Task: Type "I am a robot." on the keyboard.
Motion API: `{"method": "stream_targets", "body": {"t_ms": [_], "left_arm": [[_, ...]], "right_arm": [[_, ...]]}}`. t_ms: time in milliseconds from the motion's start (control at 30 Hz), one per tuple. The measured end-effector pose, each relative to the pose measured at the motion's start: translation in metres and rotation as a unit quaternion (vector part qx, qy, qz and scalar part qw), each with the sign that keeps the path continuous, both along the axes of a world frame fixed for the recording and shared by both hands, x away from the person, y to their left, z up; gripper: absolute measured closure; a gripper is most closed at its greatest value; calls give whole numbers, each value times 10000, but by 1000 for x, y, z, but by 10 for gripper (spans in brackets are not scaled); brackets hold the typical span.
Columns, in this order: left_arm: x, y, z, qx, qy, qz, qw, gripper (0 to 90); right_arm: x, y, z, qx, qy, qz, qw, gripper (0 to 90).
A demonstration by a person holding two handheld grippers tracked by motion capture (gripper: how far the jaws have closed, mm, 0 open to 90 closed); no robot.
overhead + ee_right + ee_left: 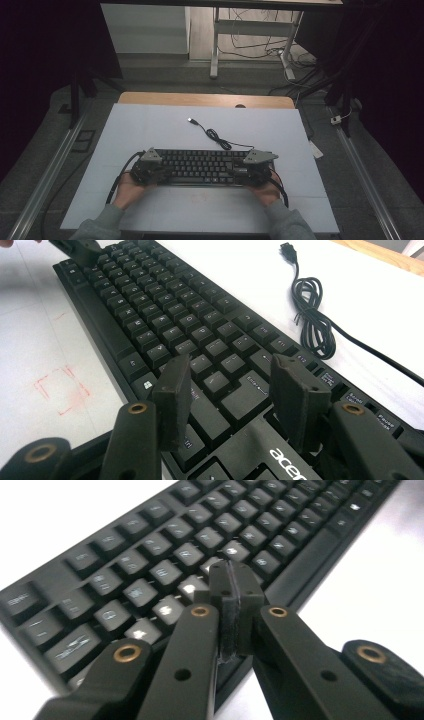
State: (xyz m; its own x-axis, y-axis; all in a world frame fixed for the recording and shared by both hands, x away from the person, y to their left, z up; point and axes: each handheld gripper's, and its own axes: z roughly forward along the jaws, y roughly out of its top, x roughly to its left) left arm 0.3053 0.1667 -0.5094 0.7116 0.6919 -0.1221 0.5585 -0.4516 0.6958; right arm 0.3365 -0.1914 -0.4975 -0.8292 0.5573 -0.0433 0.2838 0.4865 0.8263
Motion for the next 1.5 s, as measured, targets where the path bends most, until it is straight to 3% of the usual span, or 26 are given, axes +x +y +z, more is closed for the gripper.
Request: {"method": "stream_targets", "body": {"t_ms": [267, 567, 1033, 1100, 1267, 1500], "left_arm": [[-2, -12, -2, 77, 71, -283, 9995, 887], [-3, -19, -6, 143, 132, -400, 9990, 887], [-1, -22, -10, 197, 173, -396, 9989, 887], [0, -24, -11, 279, 214, -396, 9986, 888], [-1, -24, -10, 292, 115, -380, 9988, 889], [-4, -3, 7, -325, -143, -104, 9993, 888]], "right_arm": [[0, 0, -1, 13, 30, 2, 10000, 516], [1, 0, -1, -7, 40, 2, 10000, 516], [1, 0, -2, -25, 54, -3, 10000, 516], [1, 0, -2, -28, 55, -2, 10000, 516], [1, 0, -2, -35, 52, -7, 10000, 516], [1, -1, -2, 8, 40, -14, 10000, 516]]}}
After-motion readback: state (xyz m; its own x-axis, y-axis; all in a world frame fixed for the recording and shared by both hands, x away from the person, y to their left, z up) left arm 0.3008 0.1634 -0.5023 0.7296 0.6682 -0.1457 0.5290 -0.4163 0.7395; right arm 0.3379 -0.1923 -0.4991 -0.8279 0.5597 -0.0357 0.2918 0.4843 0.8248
